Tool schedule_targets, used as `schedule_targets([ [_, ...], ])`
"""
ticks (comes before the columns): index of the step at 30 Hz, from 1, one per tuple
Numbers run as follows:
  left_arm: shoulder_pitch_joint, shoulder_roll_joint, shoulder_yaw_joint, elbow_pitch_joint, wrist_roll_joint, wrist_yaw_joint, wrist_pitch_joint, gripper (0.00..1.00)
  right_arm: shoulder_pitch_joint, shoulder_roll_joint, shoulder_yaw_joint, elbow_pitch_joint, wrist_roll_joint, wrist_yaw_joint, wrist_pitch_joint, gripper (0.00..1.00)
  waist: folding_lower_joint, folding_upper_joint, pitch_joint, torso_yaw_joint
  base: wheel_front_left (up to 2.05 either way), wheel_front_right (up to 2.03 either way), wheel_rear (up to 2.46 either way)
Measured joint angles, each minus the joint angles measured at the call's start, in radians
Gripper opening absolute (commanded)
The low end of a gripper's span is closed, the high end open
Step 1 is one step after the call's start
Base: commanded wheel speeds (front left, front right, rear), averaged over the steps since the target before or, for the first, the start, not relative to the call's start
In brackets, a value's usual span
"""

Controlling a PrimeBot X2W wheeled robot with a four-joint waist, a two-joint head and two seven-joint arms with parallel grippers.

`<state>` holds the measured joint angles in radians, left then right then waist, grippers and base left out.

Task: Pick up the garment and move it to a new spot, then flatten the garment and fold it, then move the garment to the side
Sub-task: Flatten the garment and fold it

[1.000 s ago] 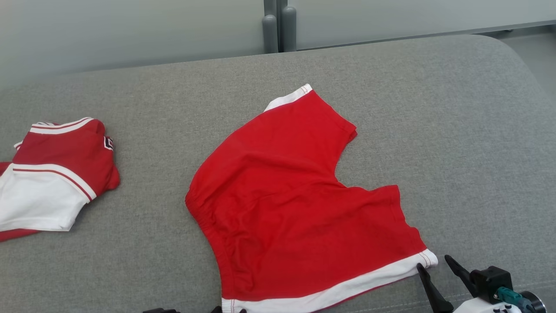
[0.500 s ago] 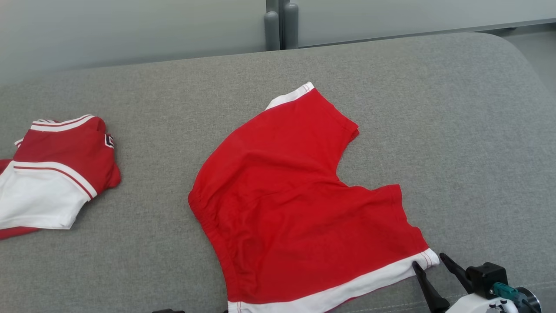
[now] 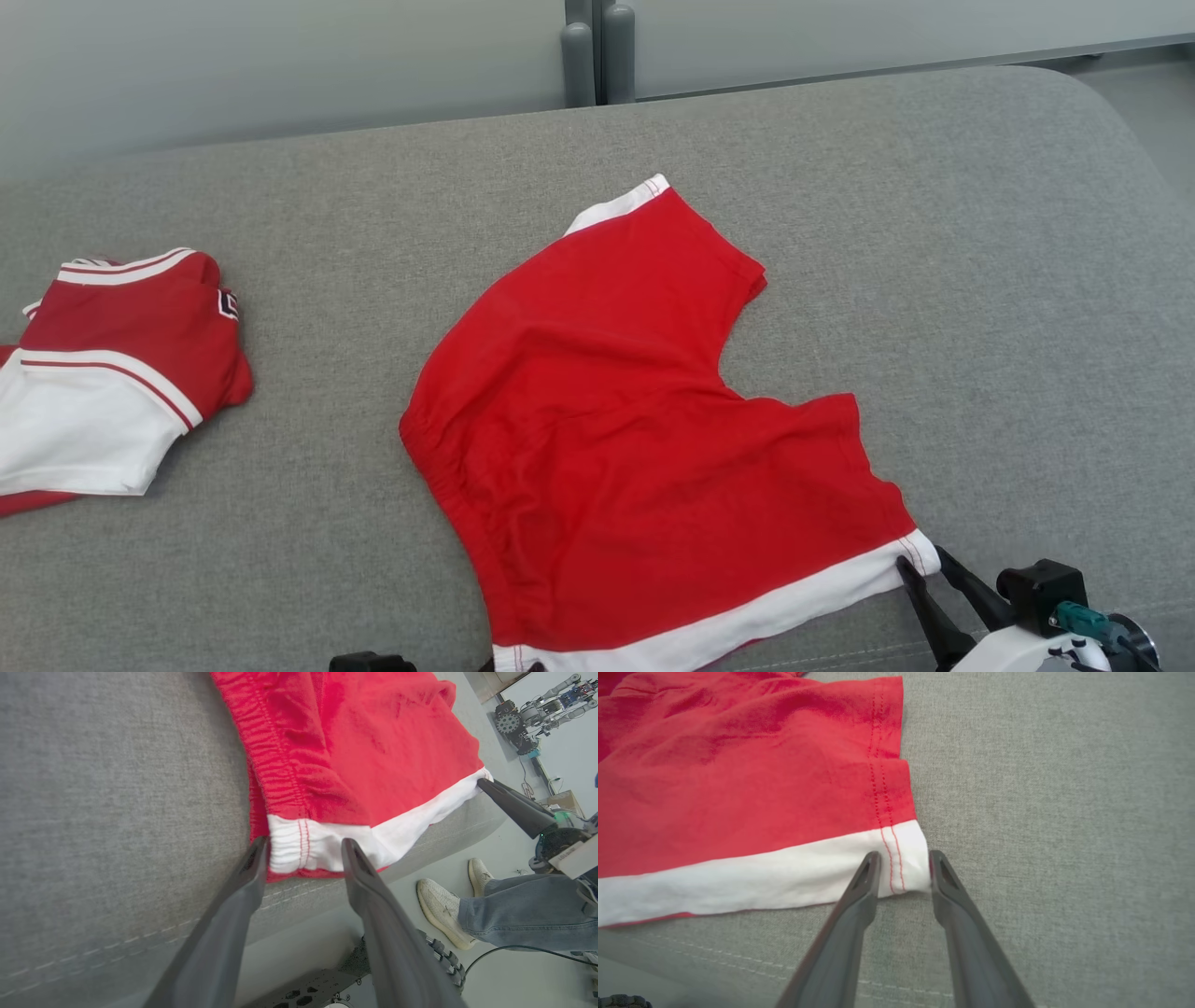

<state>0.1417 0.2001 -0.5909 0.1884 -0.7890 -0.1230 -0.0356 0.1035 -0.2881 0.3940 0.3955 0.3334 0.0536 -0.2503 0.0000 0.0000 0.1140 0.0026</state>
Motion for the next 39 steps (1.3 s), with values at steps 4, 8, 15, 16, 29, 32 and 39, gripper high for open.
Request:
schedule_targets([
  [4, -0.011, -0.01, -0.007, 0.012, 0.001, 0.0, -0.001, 0.25, -0.018, 0.002, 0.0, 0.002, 0.0, 0.008, 0.0, 0.45, 0.0, 0.0, 0.003, -0.002, 0.0, 0.0, 0.0],
  [8, -0.02, -0.015, -0.013, 0.022, 0.001, 0.0, -0.002, 0.0, -0.024, 0.002, 0.0, 0.004, 0.0, 0.009, 0.0, 0.12, 0.0, 0.0, 0.006, -0.004, 0.0, 0.0, 0.0],
  [15, -0.026, -0.014, -0.015, 0.026, 0.001, 0.0, -0.002, 0.0, -0.035, 0.003, -0.003, 0.012, 0.0, 0.016, 0.0, 0.0, 0.0, 0.0, 0.014, -0.006, 0.0, 0.0, 0.0],
  [16, -0.027, -0.012, -0.013, 0.026, 0.0, 0.0, -0.002, 0.0, -0.035, 0.003, -0.003, 0.014, 0.0, 0.016, 0.0, 0.0, 0.0, 0.0, 0.015, -0.005, 0.0, 0.0, 0.0],
  [29, -0.03, 0.033, 0.043, -0.071, -0.045, 0.0, 0.016, 0.0, -0.035, 0.038, -0.096, -0.121, 0.146, 0.053, 0.0, 0.0, 0.0, 0.0, 0.021, -0.008, 0.0, 0.0, 0.0],
  [32, -0.029, 0.05, 0.056, -0.11, -0.064, 0.002, 0.03, 0.0, -0.035, 0.035, -0.125, -0.185, 0.185, 0.06, 0.0, 0.0, 0.0, 0.0001, 0.023, -0.017, 0.0, 0.0, 0.0],
  [39, -0.006, 0.081, 0.073, -0.216, -0.09, 0.028, 0.081, 0.0, -0.02, -0.013, -0.146, -0.286, 0.251, 0.061, 0.0, 0.0, 0.0, 0.0, 0.028, -0.043, 0.0, 0.0, 0.0],
])
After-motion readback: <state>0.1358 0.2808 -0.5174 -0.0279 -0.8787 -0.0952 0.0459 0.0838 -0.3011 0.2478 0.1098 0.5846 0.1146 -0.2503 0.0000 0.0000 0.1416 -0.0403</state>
